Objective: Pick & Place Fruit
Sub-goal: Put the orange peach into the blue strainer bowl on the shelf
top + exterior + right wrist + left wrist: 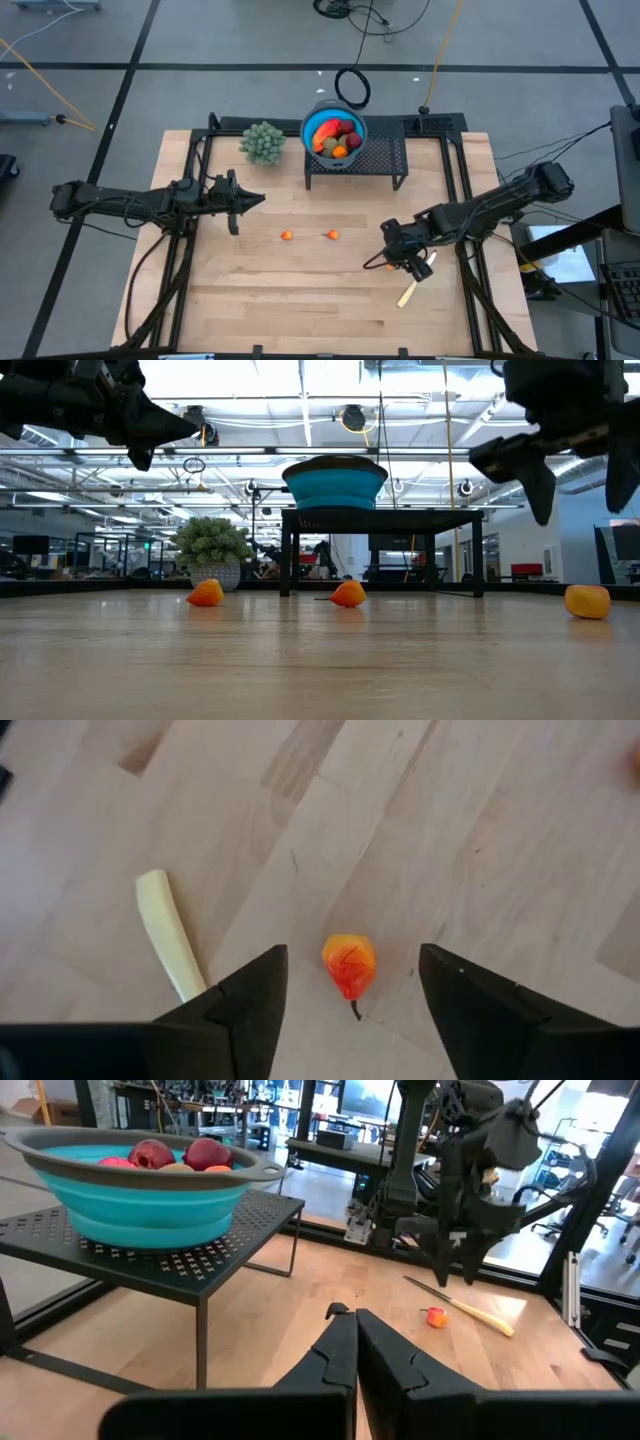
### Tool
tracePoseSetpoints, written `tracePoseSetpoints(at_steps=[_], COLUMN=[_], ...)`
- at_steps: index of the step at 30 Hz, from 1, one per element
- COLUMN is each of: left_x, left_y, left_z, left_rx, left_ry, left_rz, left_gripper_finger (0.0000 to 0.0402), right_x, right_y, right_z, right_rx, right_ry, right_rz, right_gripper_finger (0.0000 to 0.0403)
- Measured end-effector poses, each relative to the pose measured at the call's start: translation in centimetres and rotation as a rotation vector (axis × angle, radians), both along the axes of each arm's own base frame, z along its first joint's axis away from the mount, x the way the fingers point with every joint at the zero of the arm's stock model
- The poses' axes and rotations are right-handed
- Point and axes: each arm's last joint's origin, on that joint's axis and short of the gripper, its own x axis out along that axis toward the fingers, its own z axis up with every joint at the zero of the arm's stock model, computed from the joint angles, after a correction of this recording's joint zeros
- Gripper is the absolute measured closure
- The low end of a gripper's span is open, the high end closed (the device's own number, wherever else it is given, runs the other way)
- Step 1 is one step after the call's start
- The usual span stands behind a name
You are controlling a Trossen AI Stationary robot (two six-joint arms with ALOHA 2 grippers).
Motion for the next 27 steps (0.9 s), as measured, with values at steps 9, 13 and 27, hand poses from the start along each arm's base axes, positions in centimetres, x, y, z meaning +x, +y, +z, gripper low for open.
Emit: tracePoseSetpoints(at_steps=[9,13,27], left_x=[0.0,0.0,0.0], left_y=[0.0,0.0,0.0], left_z=[0.0,0.0,0.0], left_rx=[-0.007,-0.007,-0.007], left_ry=[0.0,0.0,0.001], left_rz=[-0.001,-0.001,-0.001], left_gripper_finger=[0.0384,0.0396,0.0386], right_x=[0.9,1.1,0.2], right_y=[0.3,0.4,0.1], right_z=[-1.9,-2.4,-5.3], right_rx=[-0.026,-0.03,-0.008], right_ry=[0.075,0.091,0.117], right_rz=[0.013,0.011,-0.071], right_gripper_finger=[0.0176,0.0176,0.0177])
